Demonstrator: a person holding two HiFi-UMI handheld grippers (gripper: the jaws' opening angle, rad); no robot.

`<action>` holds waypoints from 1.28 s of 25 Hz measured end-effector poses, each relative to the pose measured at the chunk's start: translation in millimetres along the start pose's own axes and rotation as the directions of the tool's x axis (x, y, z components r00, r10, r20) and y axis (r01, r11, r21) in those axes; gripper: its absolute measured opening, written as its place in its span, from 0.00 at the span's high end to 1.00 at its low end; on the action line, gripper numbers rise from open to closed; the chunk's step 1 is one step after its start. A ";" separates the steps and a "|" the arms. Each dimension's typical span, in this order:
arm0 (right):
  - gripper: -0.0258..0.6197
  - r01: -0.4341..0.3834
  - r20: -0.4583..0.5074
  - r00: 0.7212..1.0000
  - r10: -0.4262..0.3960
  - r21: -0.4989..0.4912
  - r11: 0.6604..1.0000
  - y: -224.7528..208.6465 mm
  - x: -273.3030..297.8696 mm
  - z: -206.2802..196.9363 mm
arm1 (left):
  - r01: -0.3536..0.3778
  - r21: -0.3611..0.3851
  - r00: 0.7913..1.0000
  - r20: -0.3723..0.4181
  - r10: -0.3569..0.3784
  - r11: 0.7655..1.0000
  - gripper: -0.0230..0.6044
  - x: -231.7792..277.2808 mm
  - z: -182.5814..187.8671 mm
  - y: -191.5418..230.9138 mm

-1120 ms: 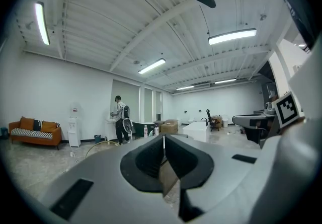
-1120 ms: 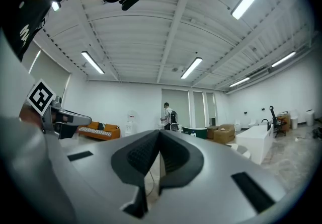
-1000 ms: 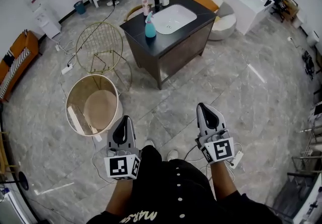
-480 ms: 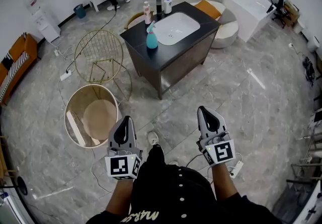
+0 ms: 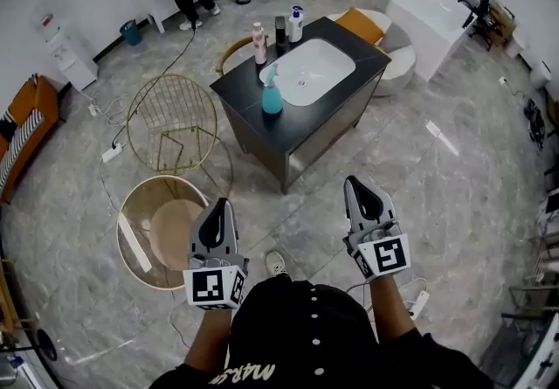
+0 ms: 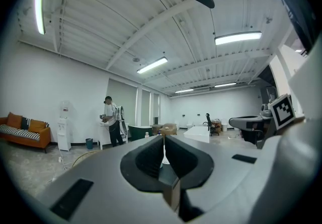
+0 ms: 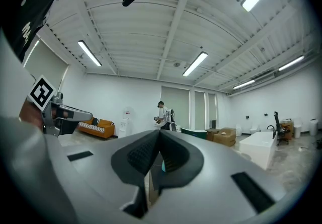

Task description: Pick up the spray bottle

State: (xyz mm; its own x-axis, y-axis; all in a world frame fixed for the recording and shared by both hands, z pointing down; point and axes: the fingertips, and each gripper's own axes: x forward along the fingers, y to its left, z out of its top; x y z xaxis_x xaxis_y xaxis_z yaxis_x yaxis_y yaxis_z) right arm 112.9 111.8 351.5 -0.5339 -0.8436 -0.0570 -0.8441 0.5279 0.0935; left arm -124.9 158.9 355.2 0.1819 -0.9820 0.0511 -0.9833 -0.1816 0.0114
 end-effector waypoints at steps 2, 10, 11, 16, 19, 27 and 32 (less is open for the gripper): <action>0.97 0.016 -0.007 1.000 -0.016 -0.003 1.000 0.2 18.3 -1.6 | 0.008 -0.005 1.000 0.000 -0.008 1.000 0.94 12.4 0.8 14.1; 0.97 0.031 -0.026 0.999 -0.031 0.008 0.999 3.1 66.6 -12.1 | 0.040 -0.023 0.999 -0.019 -0.040 0.999 0.94 57.3 -5.4 45.4; 0.97 0.029 -0.032 0.999 -0.028 0.007 1.000 2.3 72.2 -15.0 | 0.042 -0.031 0.999 -0.022 -0.043 0.999 0.94 62.8 -7.6 47.3; 0.97 0.021 -0.043 0.999 -0.021 0.013 1.000 -8.0 107.9 -26.4 | 0.063 -0.037 0.998 -0.019 -0.063 0.997 0.94 96.1 -10.7 56.0; 0.97 0.013 -0.035 0.999 -0.012 0.020 1.000 -20.3 135.4 -34.1 | 0.045 -0.031 0.999 -0.023 -0.046 0.998 0.94 122.5 -12.7 65.6; 0.97 -0.044 0.007 0.999 0.044 0.009 0.999 -69.8 232.7 -39.9 | -0.005 -0.010 1.000 -0.025 0.005 1.000 0.94 218.6 -7.6 88.6; 0.97 -0.075 0.009 0.997 0.074 0.008 0.997 -100.7 286.3 -41.3 | -0.012 0.008 1.000 -0.003 0.012 1.000 0.94 278.6 8.2 95.1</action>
State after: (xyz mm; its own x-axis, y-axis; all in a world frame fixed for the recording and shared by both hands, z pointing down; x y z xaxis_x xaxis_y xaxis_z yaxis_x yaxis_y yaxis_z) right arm 47.1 -186.9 366.8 -0.5956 -0.8011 -0.0584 -0.8024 0.5900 0.0899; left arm -167.7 -132.3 362.3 0.1704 -0.9839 0.0546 -0.9854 -0.1705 0.0024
